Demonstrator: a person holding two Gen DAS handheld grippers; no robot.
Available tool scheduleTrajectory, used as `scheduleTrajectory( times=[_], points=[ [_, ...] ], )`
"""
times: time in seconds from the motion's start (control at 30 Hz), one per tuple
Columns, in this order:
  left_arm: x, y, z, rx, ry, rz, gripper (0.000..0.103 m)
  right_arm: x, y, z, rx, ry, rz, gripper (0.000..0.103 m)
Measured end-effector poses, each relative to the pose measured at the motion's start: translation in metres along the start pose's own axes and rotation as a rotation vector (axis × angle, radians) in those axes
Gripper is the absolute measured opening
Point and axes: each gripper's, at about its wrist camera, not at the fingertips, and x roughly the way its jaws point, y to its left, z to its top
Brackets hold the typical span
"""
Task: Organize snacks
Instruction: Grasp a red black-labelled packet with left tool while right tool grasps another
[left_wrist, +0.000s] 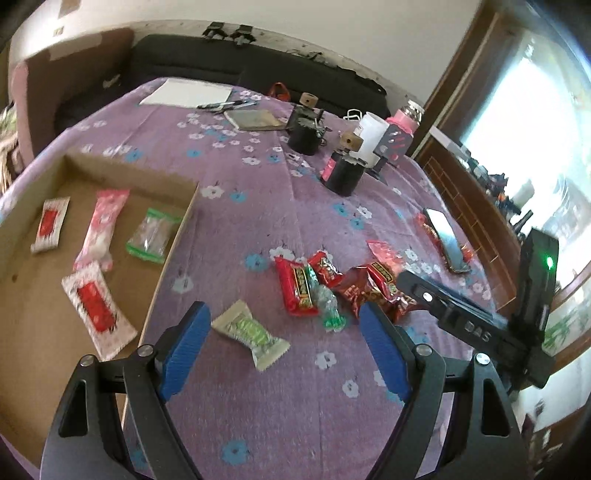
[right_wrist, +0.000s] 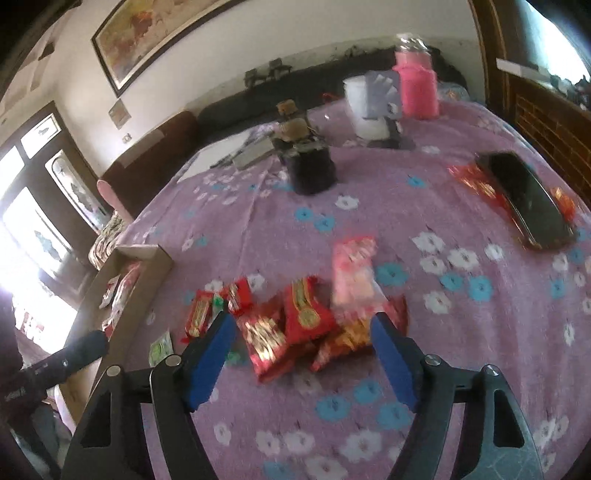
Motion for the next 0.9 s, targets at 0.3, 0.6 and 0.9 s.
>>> scheduleTrajectory(
  times=[0.3,0.6,0.9],
  points=[
    [0.031,-0.006,0.013,0.025,0.073,-0.001,0.064,0.04,-0.004,0.002,-0.007,0.074,-0.039,0.026],
    [0.082,-0.026,0.012,0.171,0.131,0.135,0.051,0.021,-0.031,-0.008,0.041,0.06,-0.076,0.025],
    [0.096,-0.03,0.012,0.203,0.151,0.138,0.016,0.022,-0.042,-0.008,0.081,0.063,-0.01,0.025]
  ],
)
